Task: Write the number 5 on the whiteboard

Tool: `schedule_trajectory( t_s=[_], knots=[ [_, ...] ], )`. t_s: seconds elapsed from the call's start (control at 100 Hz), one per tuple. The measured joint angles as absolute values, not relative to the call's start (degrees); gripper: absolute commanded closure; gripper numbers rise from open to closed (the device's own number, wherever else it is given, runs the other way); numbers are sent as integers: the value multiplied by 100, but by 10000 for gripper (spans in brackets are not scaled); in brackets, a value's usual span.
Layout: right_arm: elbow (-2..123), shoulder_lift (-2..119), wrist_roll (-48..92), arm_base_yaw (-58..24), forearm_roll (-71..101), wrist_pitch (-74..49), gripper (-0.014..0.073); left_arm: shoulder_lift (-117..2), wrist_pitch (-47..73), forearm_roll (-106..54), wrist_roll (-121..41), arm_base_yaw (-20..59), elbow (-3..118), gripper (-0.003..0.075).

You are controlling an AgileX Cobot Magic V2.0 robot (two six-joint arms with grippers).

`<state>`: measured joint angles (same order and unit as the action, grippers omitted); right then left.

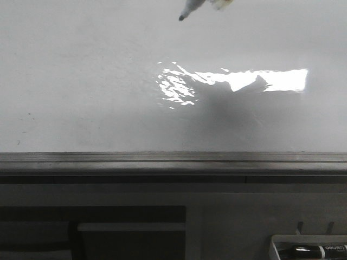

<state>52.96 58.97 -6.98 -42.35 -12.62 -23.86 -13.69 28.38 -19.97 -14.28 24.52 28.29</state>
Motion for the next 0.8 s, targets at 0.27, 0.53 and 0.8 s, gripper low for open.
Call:
schedule_trajectory(
  t_s=[0.27, 0.53, 0.8],
  knots=[
    [5494, 6063, -1671, -4582, -2095, -2796, 629, -1369, 2838, -2071, -1425, 2452, 2829, 648],
    [5494, 6527, -1752, -4715, -2280, -2586, 629, -1369, 2838, -2071, -1425, 2452, 2829, 648],
    [5494, 6600, -1762, -4690, -2704, -2274, 629, -1369, 2838, -2071, -1425, 2452, 2829, 648]
  ],
)
